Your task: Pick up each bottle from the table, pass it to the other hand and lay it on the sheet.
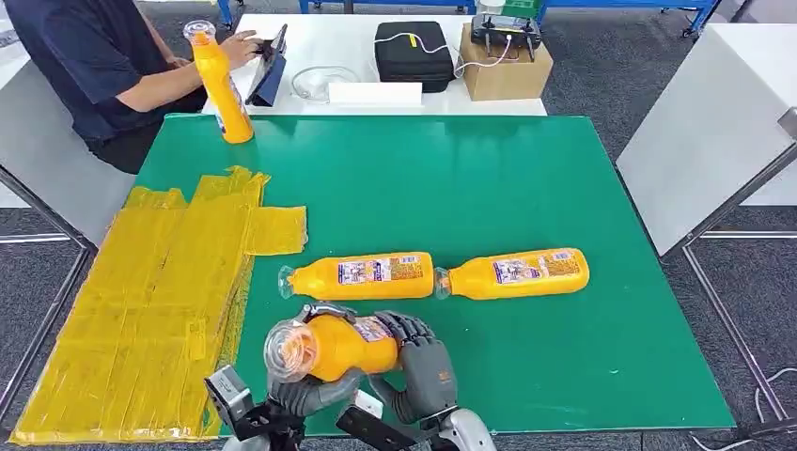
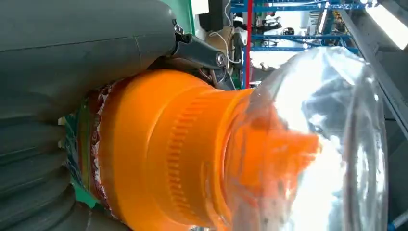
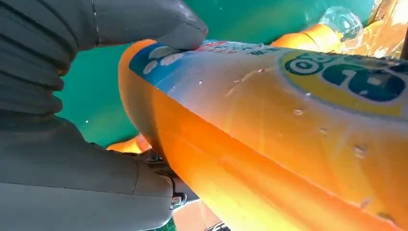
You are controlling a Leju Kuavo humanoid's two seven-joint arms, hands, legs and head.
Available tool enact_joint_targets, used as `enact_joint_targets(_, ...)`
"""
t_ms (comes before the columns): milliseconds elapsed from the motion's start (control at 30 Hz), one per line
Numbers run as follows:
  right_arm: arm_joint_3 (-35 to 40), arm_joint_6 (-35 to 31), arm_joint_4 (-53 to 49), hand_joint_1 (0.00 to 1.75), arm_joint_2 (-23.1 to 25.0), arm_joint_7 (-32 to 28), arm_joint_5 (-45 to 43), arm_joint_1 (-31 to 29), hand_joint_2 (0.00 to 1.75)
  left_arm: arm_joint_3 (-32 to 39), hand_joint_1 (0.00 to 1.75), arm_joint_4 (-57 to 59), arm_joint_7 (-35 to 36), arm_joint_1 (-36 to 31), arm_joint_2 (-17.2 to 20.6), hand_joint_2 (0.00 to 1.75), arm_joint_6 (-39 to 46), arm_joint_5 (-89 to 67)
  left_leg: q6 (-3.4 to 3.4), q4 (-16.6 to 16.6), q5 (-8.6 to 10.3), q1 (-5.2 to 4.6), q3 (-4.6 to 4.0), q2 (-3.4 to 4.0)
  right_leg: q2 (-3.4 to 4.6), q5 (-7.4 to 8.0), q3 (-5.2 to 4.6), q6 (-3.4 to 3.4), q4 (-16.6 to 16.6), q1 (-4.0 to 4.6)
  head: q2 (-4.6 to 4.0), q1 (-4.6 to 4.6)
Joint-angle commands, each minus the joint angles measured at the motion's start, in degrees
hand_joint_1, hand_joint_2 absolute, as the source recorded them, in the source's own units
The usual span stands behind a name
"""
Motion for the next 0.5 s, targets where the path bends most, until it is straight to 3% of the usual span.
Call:
enact_joint_targets(33,2.73,-0.75,-1.5,1.5,-1.48,0.53,0.92,0.23,1.75,-0.54,1.75,-0.69,0.52,-1.09,3.17,1.75,1.59,-0.92,0.01,-0.06,-0.01,-0.01,0.1,0.04,-0.01,-0.01,0.07,-0.07,-0.03,0.0,0.0,0.0)
enact_joint_targets(200,2.73,-0.75,-1.5,1.5,-1.48,0.53,0.92,0.23,1.75,-0.54,1.75,-0.69,0.52,-1.09,3.17,1.75,1.59,-0.92,0.01,-0.08,-0.01,-0.02,0.13,0.03,-0.03,-0.02,0.11,-0.08,-0.03,0.0,0.0,0.0)
enact_joint_targets(233,2.73,-0.75,-1.5,1.31,-1.48,0.53,0.92,0.23,1.75,-0.54,1.75,-0.69,0.52,-1.09,3.17,1.75,1.59,-0.92,0.02,-0.12,-0.03,-0.05,0.23,0.06,-0.02,-0.04,0.18,-0.12,-0.04,-0.02,0.0,0.0)
enact_joint_targets(267,2.54,-1.66,-2.17,0.02,-1.44,0.74,1.72,0.55,1.75,-0.13,1.75,-1.83,0.52,-0.76,2.93,1.75,4.16,-2.41,0.02,-0.09,-0.02,-0.03,0.17,0.07,-0.01,-0.02,0.13,-0.1,-0.04,-0.01,0.0,0.0)
enact_joint_targets(367,0.25,-1.93,-7.08,0.0,-2.88,1.39,2.91,1.42,1.75,3.42,1.75,-7.38,0.52,0.16,5.41,1.75,14.72,-7.25,0.02,-0.07,-0.04,-0.04,0.18,0.09,0.0,-0.04,0.13,-0.11,0.0,-0.01,0.0,-0.02)
enact_joint_targets(400,-0.7,-1.24,-9.04,0.0,-3.53,1.47,3.32,1.97,0.0,5.83,1.75,-9.83,0.52,0.59,6.37,1.75,19.2,-9.7,0.0,-0.03,-0.02,-0.01,0.05,0.08,0.03,-0.01,0.02,-0.08,0.0,0.01,0.0,0.0)
enact_joint_targets(500,-2.33,-0.25,-11.75,0.0,-4.15,1.29,4.06,3.64,0.0,12.89,1.75,-14.02,0.52,1.65,6.65,1.75,29.28,-17.1,-0.01,-0.06,-0.02,-0.01,0.07,0.14,0.08,0.0,0.01,-0.1,0.0,0.01,0.0,0.0)
